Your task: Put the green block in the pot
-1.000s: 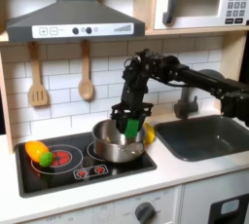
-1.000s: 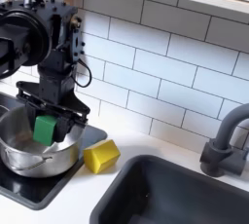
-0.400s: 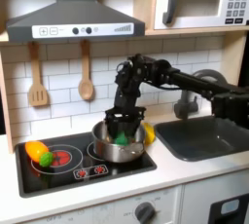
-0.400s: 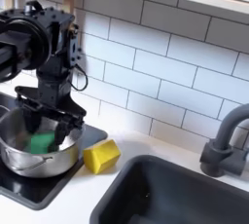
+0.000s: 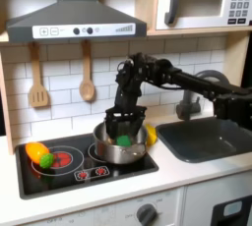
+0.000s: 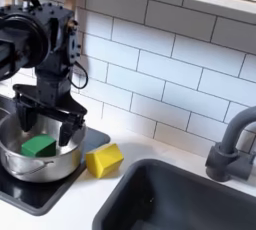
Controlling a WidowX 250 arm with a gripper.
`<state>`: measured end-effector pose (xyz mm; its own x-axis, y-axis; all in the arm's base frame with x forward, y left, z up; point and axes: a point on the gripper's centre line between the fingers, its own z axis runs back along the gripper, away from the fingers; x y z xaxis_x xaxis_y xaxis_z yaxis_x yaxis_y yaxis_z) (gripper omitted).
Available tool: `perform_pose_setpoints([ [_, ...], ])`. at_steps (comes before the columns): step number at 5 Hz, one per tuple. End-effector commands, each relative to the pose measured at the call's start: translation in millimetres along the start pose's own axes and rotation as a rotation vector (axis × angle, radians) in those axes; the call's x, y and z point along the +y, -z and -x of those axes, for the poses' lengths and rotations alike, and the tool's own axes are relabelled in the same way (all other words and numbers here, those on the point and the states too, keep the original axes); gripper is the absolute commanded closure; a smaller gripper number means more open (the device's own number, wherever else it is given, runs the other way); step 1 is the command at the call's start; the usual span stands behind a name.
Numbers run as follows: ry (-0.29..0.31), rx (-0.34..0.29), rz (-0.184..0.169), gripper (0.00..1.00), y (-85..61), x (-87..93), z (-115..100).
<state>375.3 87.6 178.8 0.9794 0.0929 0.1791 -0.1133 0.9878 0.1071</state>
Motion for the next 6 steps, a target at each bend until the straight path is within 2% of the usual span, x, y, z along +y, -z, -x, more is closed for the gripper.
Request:
perform_pose_setpoints([
  [1, 0.019, -0.011, 0.027, 0.0, -11.9, -2.1, -1],
  [3, 0.025, -0.066, 0.061, 0.0, -34.0, -5.1, -12],
  [4, 0.035, -0.089, 0.073, 0.0, -42.4, -9.9, -11],
  [5, 0.055, -0.088, 0.089, 0.0, -44.3, -18.9, -3],
  [6, 0.108, -0.11, 0.097, 0.0, -54.2, -35.4, 7],
])
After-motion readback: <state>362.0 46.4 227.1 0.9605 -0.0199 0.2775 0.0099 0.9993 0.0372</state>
